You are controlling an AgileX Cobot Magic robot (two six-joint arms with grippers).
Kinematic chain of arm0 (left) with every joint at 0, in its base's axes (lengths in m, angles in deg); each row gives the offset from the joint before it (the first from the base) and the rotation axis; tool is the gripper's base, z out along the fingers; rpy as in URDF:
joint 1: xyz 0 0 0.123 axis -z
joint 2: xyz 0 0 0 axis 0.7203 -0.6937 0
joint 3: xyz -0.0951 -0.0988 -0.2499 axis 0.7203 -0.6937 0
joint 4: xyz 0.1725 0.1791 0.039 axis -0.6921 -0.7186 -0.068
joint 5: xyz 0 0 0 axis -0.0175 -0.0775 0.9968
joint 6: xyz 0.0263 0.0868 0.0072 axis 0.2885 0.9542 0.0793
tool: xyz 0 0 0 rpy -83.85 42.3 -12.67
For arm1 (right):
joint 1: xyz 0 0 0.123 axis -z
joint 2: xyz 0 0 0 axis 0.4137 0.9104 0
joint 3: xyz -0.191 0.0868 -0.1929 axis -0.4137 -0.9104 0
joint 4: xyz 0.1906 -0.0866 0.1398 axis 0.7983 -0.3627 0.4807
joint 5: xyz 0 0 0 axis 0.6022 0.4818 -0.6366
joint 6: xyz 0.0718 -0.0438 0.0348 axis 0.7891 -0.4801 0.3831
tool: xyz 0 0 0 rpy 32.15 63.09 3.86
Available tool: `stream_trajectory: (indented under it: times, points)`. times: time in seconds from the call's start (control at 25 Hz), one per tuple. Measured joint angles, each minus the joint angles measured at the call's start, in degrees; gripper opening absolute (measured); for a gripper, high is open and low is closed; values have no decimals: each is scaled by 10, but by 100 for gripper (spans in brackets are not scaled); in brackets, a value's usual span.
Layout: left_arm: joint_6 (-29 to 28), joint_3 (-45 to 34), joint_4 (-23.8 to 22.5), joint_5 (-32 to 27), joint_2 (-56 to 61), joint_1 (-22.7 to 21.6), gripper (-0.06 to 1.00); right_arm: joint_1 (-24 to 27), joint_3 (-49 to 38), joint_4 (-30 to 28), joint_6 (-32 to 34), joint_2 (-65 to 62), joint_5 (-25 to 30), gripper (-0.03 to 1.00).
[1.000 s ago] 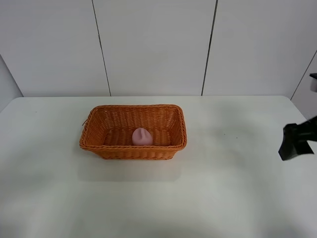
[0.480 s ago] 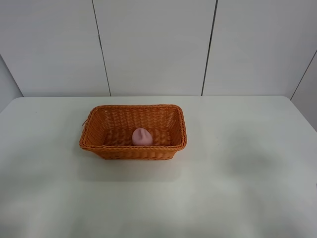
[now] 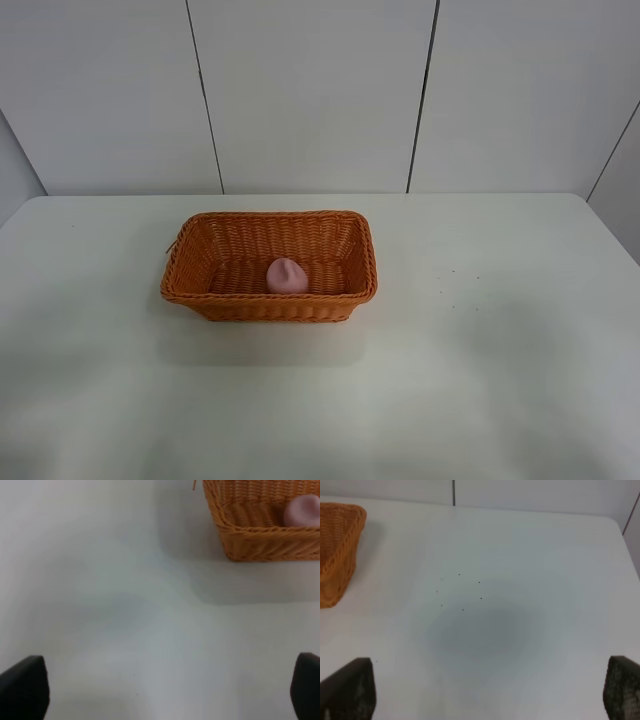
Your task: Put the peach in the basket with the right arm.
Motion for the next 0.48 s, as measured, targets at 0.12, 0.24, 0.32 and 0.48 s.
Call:
stream_trajectory:
  times: [0.12, 0.24, 0.32, 0.48]
  points:
    - [0, 0, 0, 0, 0, 0, 99, 0, 0, 0, 0, 0, 0, 70]
    - [0, 0, 0, 0, 0, 0, 99, 0, 0, 0, 0, 0, 0, 70]
    - [0, 0, 0, 0, 0, 0, 99, 0, 0, 0, 0, 0, 1, 70]
    - [0, 0, 0, 0, 0, 0, 99, 0, 0, 0, 0, 0, 1, 70]
